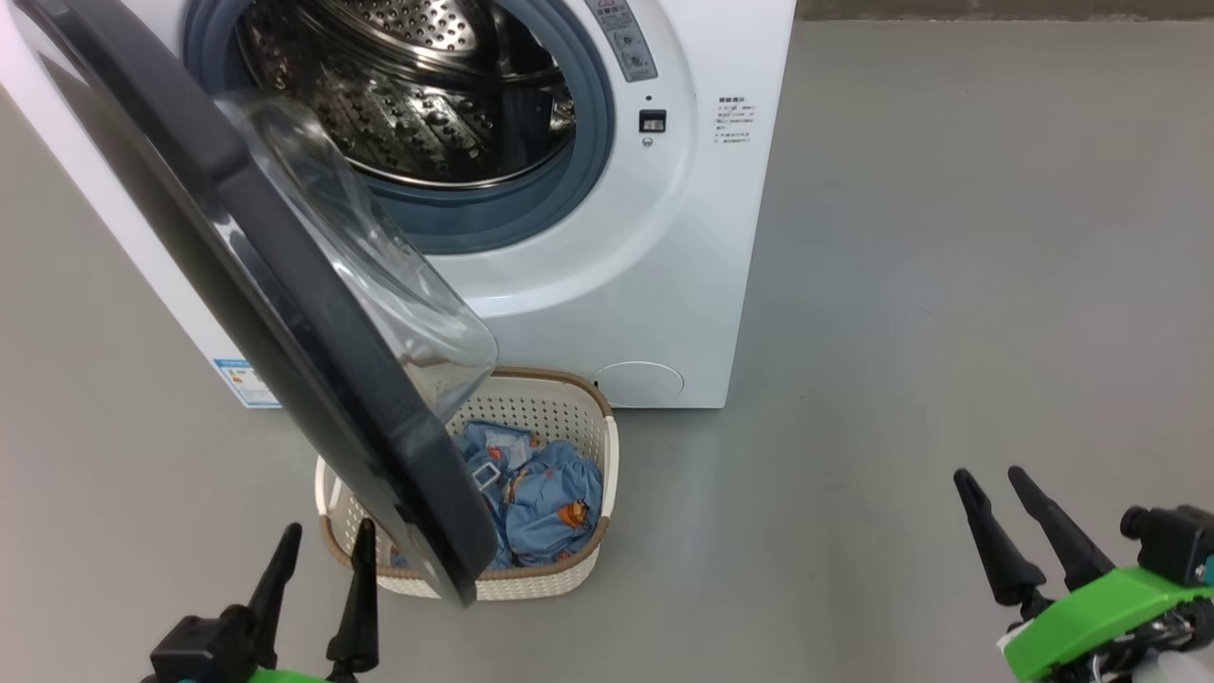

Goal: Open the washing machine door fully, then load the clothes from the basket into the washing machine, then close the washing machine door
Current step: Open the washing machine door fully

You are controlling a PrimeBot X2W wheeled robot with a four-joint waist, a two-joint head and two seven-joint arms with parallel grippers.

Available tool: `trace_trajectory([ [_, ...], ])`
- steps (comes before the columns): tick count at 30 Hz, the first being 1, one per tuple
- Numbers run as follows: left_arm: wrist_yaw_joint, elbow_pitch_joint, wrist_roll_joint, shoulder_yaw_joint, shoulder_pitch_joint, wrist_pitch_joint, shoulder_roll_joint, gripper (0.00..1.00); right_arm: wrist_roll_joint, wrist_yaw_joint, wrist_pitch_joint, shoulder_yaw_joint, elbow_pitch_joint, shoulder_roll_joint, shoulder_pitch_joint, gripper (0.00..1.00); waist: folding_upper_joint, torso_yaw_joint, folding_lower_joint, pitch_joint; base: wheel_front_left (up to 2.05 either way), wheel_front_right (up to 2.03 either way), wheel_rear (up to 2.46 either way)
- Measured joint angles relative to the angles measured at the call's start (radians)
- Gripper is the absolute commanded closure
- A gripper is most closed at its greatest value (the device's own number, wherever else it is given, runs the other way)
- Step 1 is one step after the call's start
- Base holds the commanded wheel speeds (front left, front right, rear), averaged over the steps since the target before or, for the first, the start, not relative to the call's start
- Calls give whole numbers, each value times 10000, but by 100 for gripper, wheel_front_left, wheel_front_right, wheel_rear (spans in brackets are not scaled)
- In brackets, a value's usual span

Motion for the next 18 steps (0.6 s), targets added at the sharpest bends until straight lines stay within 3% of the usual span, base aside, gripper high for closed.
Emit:
trace_trajectory([
  [6, 0, -17, 2, 17, -2, 0, -4, 0, -1300, 0, 0, -819, -199, 500, 584, 0, 0, 16, 0, 17, 0, 0, 0],
  [18, 0, 67, 2, 42, -9, 0, -17, 0, -1816, 0, 0, -1122, 163, 918, 1057, 0, 0, 83, 0, 60, 0, 0, 0],
])
